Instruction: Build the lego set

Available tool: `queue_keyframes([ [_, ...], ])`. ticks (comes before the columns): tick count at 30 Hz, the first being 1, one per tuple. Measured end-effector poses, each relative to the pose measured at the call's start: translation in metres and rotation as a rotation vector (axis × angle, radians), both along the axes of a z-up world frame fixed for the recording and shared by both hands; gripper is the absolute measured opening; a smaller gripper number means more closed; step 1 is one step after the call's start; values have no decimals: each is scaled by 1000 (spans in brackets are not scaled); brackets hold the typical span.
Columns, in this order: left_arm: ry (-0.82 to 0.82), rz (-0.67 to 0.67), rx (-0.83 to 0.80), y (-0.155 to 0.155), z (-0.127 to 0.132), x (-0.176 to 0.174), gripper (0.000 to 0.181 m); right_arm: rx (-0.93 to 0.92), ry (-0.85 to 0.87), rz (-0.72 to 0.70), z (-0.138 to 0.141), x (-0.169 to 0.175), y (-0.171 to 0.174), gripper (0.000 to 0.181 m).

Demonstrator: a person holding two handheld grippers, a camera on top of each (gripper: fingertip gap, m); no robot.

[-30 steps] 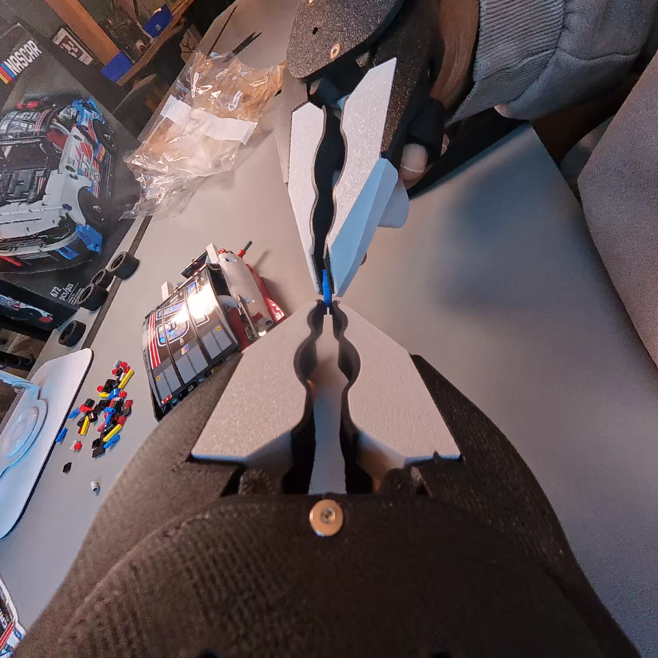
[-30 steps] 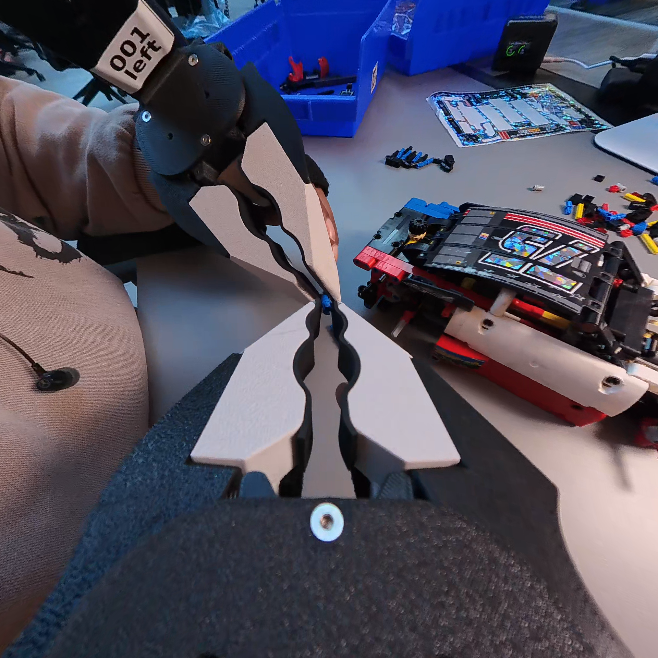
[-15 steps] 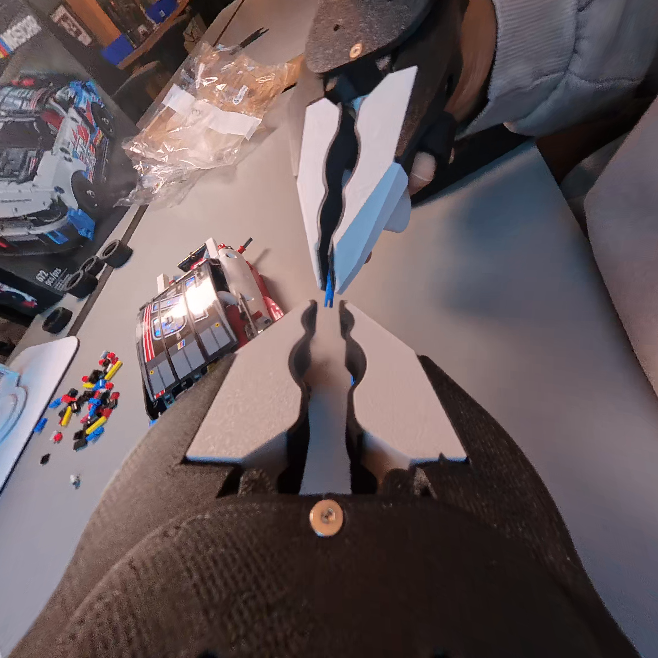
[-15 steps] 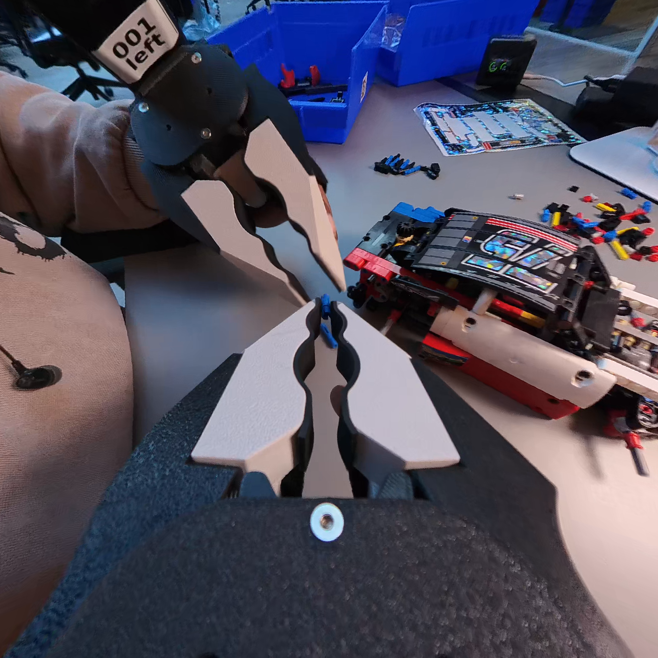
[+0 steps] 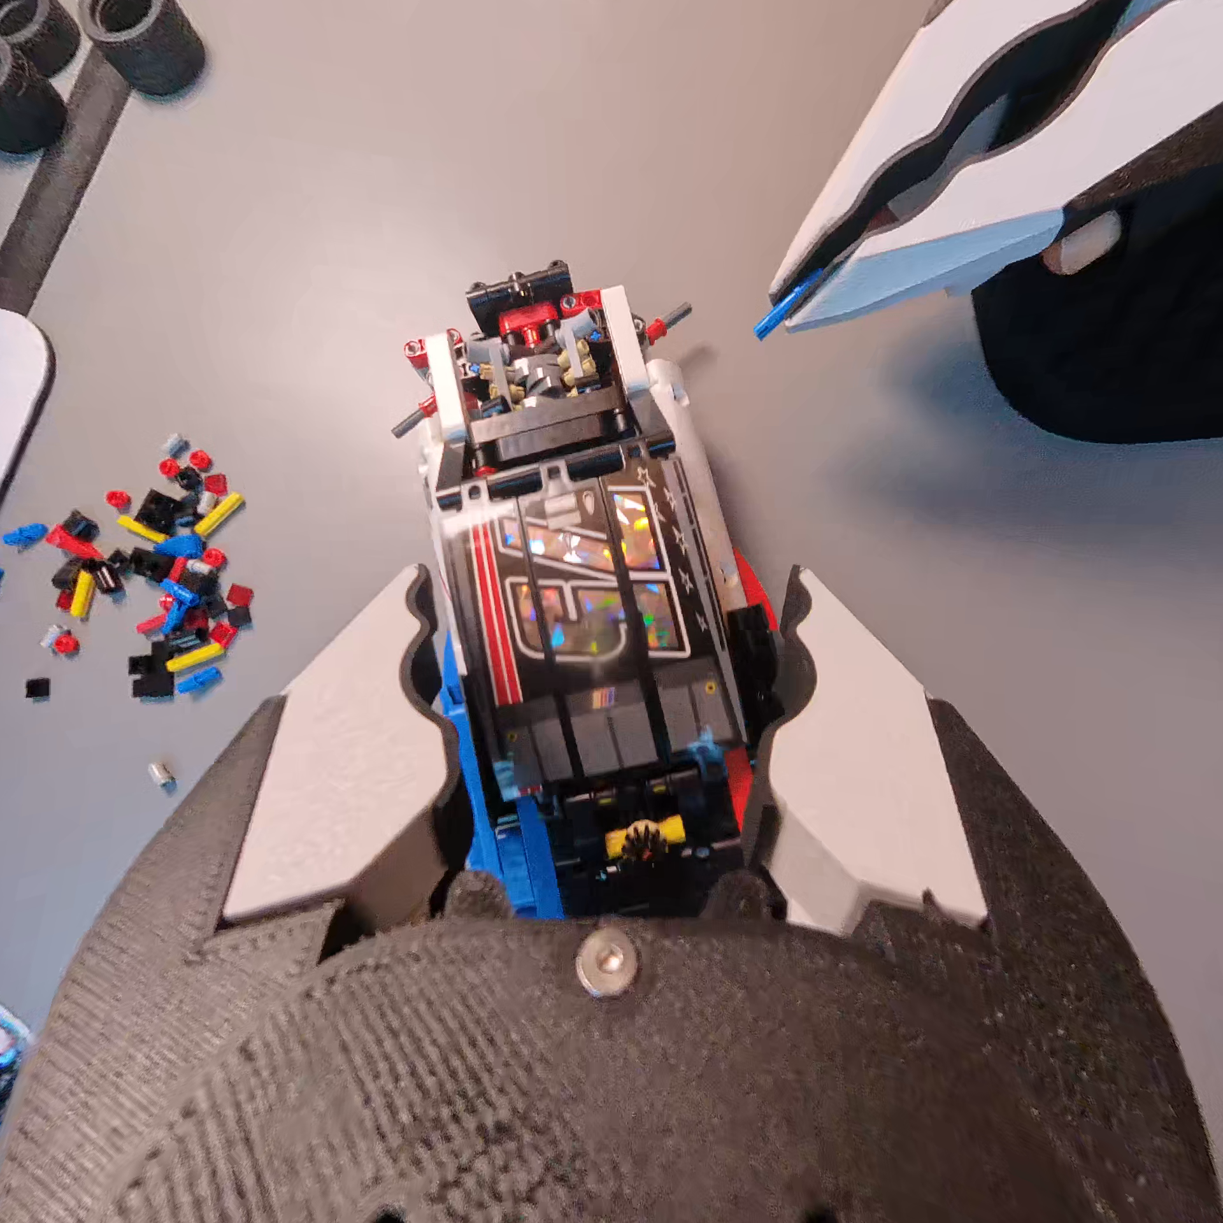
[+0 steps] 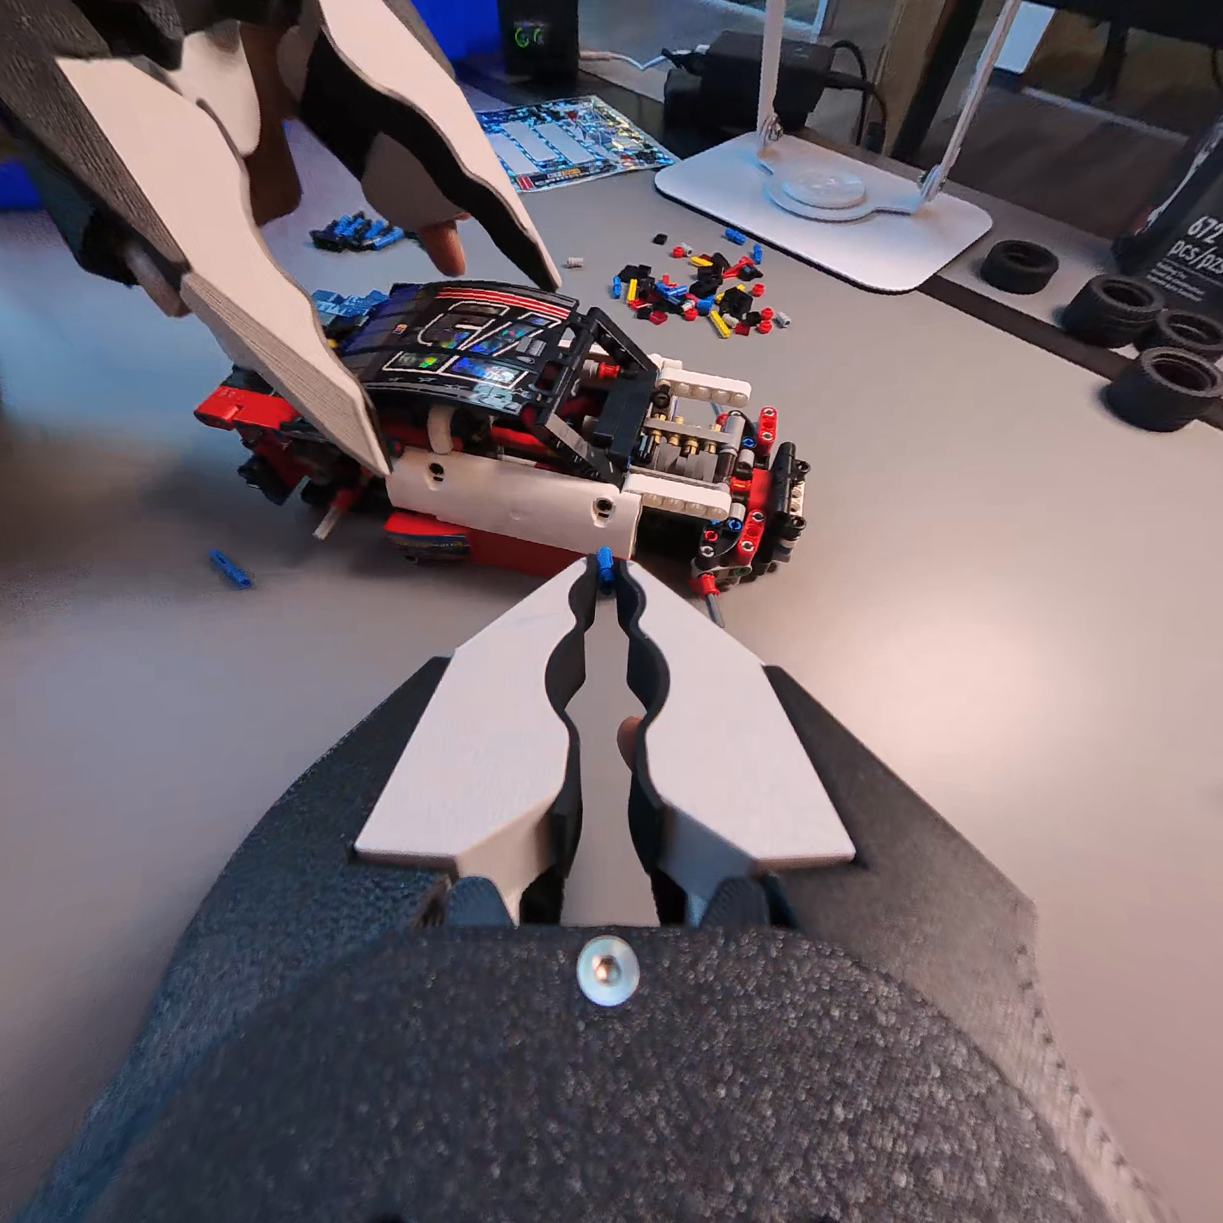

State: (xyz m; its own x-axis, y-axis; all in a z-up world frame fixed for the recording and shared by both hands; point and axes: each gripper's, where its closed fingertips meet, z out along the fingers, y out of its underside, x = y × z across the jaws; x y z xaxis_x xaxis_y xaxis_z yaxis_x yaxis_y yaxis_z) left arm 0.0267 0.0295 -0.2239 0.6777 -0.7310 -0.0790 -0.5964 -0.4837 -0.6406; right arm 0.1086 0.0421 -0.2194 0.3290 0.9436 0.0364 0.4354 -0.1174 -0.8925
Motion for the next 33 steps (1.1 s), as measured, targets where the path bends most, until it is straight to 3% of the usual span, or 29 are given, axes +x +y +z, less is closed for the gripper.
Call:
queue_keyframes([
  [3, 109, 8, -10, 13, -12, 4, 107, 10, -7, 7, -2, -1, -1, 2],
  [8, 110, 27, -143, 15, -28, 8, 112, 0, 16, 16, -1, -1, -2, 2],
  [15, 97, 67, -188, 11, -28, -3, 101, -13, 25, 61, 0, -3, -8, 2],
  [23, 47, 234, -103, -3, -20, -30, 97, 47, -126, 168, -19, -19, -28, 3],
  [25, 7, 234, -46, -10, -4, -35, 99, 52, -143, 196, -21, -24, -30, 3],
  [28, -109, 177, -90, -31, 13, -49, 98, 38, -146, 232, -22, -28, -32, 2],
  [33, -178, 130, -302, -73, -17, -92, 98, -20, -140, 232, -27, -35, -18, 2],
])
